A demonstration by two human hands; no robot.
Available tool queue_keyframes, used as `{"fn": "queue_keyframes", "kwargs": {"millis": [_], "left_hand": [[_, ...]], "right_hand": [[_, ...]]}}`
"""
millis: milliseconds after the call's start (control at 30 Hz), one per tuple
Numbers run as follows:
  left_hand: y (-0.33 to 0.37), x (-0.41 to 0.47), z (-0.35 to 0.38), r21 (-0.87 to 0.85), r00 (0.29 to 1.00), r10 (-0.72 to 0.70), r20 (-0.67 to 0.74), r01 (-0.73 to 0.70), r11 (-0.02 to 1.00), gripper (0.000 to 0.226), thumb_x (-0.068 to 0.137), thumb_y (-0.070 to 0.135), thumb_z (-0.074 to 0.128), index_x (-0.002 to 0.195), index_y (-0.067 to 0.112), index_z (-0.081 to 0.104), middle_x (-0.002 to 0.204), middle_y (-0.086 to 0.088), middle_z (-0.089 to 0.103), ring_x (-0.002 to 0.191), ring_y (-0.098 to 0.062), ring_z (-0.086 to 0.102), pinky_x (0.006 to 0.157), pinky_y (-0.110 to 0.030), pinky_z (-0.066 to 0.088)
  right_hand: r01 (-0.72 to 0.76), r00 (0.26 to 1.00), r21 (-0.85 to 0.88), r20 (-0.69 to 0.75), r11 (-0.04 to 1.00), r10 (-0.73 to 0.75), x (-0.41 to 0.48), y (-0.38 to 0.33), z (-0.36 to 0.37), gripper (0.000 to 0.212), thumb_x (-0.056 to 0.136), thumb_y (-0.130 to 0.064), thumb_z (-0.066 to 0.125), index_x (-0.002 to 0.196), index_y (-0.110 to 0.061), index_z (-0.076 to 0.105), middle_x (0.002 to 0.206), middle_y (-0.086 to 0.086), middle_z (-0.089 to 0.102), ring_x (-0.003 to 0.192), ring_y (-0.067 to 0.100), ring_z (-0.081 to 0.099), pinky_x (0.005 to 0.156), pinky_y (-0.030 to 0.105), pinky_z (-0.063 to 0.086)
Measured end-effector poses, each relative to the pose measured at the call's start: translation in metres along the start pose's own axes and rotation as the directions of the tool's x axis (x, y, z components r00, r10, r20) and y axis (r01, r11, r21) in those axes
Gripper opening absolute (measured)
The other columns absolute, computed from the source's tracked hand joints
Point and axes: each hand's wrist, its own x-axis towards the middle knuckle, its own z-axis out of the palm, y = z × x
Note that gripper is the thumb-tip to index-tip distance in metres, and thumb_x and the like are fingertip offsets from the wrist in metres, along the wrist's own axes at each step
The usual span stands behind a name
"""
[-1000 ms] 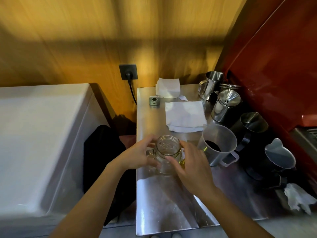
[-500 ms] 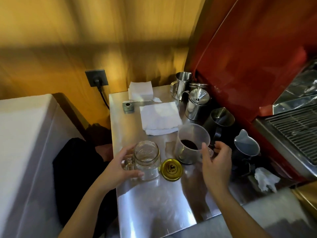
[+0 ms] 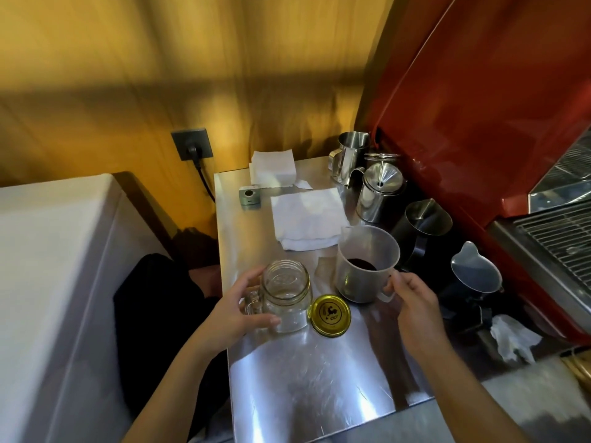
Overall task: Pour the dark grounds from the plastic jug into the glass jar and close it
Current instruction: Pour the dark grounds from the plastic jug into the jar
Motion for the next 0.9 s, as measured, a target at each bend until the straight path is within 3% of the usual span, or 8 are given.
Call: {"fn": "queue_keyframes", "kwargs": {"millis": [133, 267, 367, 500, 567, 700, 900], "left_hand": [[0.0, -0.001, 0.002, -0.023, 1.0, 0.02, -0.004, -0.02, 1.0, 0.081, 0.057, 0.02, 0.092, 0.124, 0.039, 0.05, 0.122, 0.009, 0.06, 0.104, 0.008, 0.058, 0.082, -0.01, 0.049], [-0.002, -0.002, 0.003, -0.034, 1.0, 0.017, -0.017, -0.017, 0.999, 0.083, 0.056, 0.025, 0.09, 0.127, 0.038, 0.049, 0.126, 0.005, 0.058, 0.11, -0.001, 0.058, 0.085, -0.013, 0.048], [-0.006, -0.003, 0.005, -0.038, 0.999, 0.009, -0.046, -0.011, 0.999, 0.087, 0.056, 0.026, 0.093, 0.13, 0.038, 0.047, 0.13, -0.002, 0.053, 0.114, -0.007, 0.054, 0.084, -0.011, 0.046], [-0.009, -0.004, 0.008, -0.071, 0.999, 0.005, -0.039, -0.008, 0.997, 0.086, 0.055, 0.032, 0.095, 0.125, 0.046, 0.047, 0.126, 0.007, 0.058, 0.107, 0.007, 0.058, 0.079, -0.005, 0.046], [-0.01, -0.004, 0.008, -0.101, 0.999, -0.011, -0.033, 0.007, 0.995, 0.086, 0.05, 0.041, 0.094, 0.123, 0.051, 0.049, 0.124, 0.008, 0.062, 0.109, 0.002, 0.06, 0.082, -0.009, 0.048], [-0.011, -0.004, 0.012, -0.173, 0.998, -0.015, -0.064, 0.004, 0.985, 0.081, 0.047, 0.034, 0.094, 0.115, 0.057, 0.056, 0.114, 0.008, 0.071, 0.107, -0.007, 0.065, 0.081, -0.015, 0.051], [-0.014, -0.01, 0.025, -0.285, 0.99, 0.002, -0.14, -0.043, 0.958, 0.088, 0.049, 0.018, 0.093, 0.127, 0.034, 0.056, 0.108, 0.003, 0.074, 0.099, -0.019, 0.07, 0.076, -0.022, 0.055]], "right_hand": [[0.106, 0.993, -0.02, 0.048, 0.994, -0.105, 0.001, -0.002, 0.003, 0.018, 0.084, -0.027, 0.055, 0.067, -0.023, 0.06, 0.069, -0.006, 0.056, 0.073, 0.012, 0.05, 0.074, 0.031, 0.039], [0.194, 0.978, -0.057, 0.093, 0.979, -0.188, 0.004, -0.015, 0.008, 0.023, 0.088, -0.016, 0.054, 0.07, -0.028, 0.063, 0.064, -0.02, 0.062, 0.066, -0.006, 0.053, 0.06, 0.007, 0.043], [0.243, 0.966, -0.028, 0.096, 0.97, -0.239, 0.004, -0.03, 0.012, 0.008, 0.076, -0.028, 0.059, 0.07, -0.026, 0.065, 0.065, -0.019, 0.064, 0.066, -0.006, 0.055, 0.059, 0.007, 0.044], [0.31, 0.948, -0.063, 0.091, 0.949, -0.303, 0.011, -0.049, 0.014, 0.007, 0.073, -0.024, 0.066, 0.079, -0.02, 0.069, 0.071, -0.016, 0.07, 0.075, 0.001, 0.06, 0.068, 0.018, 0.049], [0.331, 0.938, -0.042, 0.122, 0.943, -0.324, 0.016, -0.058, 0.016, 0.012, 0.077, -0.014, 0.066, 0.088, -0.017, 0.071, 0.079, -0.013, 0.074, 0.081, 0.005, 0.065, 0.072, 0.018, 0.053], [0.404, 0.891, -0.059, 0.25, 0.913, -0.378, 0.024, -0.082, 0.021, 0.016, 0.073, -0.022, 0.067, 0.088, -0.02, 0.073, 0.084, -0.009, 0.075, 0.086, 0.013, 0.067, 0.074, 0.022, 0.055], [0.49, 0.82, -0.18, 0.428, 0.853, -0.381, 0.03, -0.12, 0.037, 0.02, 0.07, -0.036, 0.07, 0.088, -0.028, 0.074, 0.086, -0.006, 0.075, 0.083, 0.012, 0.067, 0.072, 0.02, 0.052]]}}
